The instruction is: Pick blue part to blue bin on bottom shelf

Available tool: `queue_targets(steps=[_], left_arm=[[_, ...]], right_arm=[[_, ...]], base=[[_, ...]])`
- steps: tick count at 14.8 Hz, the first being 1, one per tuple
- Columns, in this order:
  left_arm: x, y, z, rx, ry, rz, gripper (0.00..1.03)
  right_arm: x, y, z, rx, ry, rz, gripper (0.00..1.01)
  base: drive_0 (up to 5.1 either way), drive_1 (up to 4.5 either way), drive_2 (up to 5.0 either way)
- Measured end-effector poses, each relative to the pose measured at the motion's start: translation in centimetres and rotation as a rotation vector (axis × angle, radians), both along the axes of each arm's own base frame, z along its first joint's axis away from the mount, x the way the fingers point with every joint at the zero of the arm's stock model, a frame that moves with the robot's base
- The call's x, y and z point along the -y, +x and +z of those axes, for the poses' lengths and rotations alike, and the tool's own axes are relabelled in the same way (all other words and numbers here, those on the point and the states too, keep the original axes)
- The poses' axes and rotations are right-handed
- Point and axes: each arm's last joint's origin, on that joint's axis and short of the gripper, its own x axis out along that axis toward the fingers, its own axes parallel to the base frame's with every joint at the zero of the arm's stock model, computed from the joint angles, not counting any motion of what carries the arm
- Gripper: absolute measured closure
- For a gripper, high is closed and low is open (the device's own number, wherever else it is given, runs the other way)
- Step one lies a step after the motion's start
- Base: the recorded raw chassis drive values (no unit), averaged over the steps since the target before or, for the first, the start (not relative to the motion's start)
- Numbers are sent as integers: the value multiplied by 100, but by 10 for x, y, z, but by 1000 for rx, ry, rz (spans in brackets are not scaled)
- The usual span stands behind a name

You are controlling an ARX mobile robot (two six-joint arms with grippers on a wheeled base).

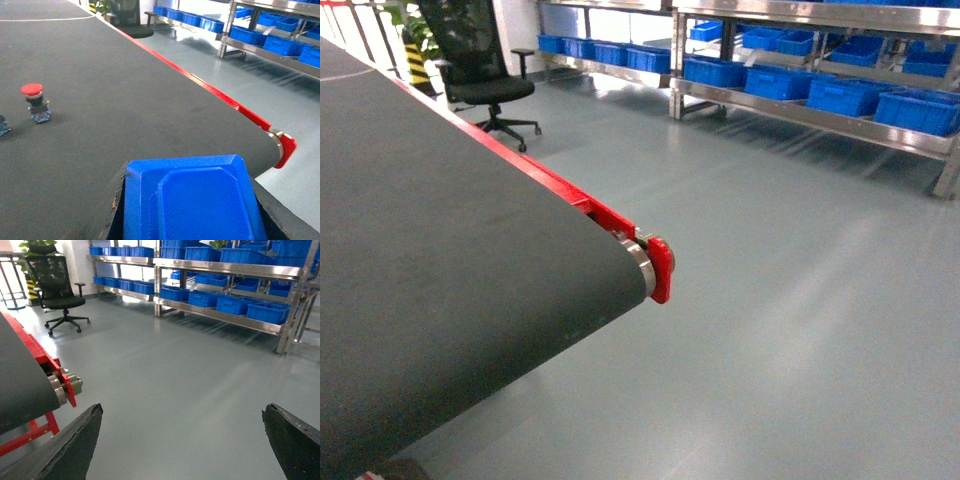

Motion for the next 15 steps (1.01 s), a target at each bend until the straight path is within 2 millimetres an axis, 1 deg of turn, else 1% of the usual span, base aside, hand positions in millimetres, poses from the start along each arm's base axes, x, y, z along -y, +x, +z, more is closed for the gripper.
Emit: queue_targets(steps=[15], left_arm=[[0,0,0,0,0,-3,59]], right_arm=[[0,0,0,0,0,0,3]], base=[[-158,-158,-158]])
